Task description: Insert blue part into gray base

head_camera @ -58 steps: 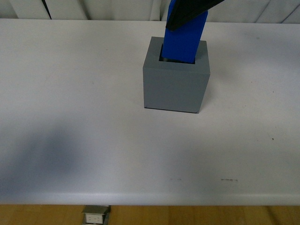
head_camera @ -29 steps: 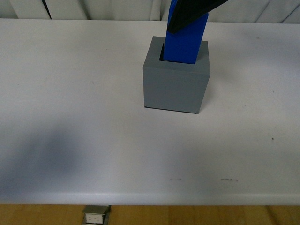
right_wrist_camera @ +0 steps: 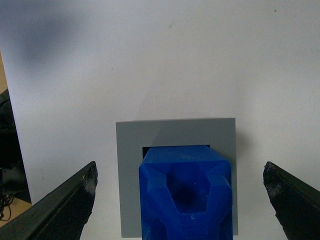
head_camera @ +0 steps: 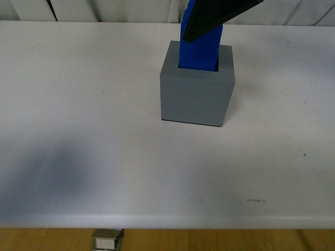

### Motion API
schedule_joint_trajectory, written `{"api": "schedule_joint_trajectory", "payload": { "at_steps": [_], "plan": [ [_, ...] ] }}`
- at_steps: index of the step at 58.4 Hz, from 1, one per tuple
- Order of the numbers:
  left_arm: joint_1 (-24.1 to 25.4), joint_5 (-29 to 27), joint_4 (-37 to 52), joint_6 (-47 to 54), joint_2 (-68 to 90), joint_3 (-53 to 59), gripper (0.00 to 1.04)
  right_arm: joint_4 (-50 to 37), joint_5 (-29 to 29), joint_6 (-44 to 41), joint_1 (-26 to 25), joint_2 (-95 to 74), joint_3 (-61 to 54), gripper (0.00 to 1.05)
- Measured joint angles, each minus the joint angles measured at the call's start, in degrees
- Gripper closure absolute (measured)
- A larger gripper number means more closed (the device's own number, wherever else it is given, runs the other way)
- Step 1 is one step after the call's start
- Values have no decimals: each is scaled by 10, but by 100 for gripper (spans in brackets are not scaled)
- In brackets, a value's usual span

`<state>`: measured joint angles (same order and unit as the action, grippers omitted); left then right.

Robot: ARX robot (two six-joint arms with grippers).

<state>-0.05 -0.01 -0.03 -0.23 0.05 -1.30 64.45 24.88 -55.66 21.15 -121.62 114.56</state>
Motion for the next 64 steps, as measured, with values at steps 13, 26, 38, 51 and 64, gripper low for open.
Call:
{"api": "schedule_joint_trajectory", "payload": {
  "at_steps": [13,26,38,51,64],
  "plan": [
    [0,0,0,0,0,0,6,-16,20,17,2,5,13,9],
    [0,0,0,0,0,0,6,-190,-9,120,-13,115,-105,9],
    [0,0,0,0,0,0,6,-367,-37,254,-63,263,-296,9],
    [0,0,0,0,0,0,6,-574,-150,382,-122,413,-547,9],
    [0,0,0,0,0,0,6,-683,-233,482,-151,577,-780,9]
  ]
}}
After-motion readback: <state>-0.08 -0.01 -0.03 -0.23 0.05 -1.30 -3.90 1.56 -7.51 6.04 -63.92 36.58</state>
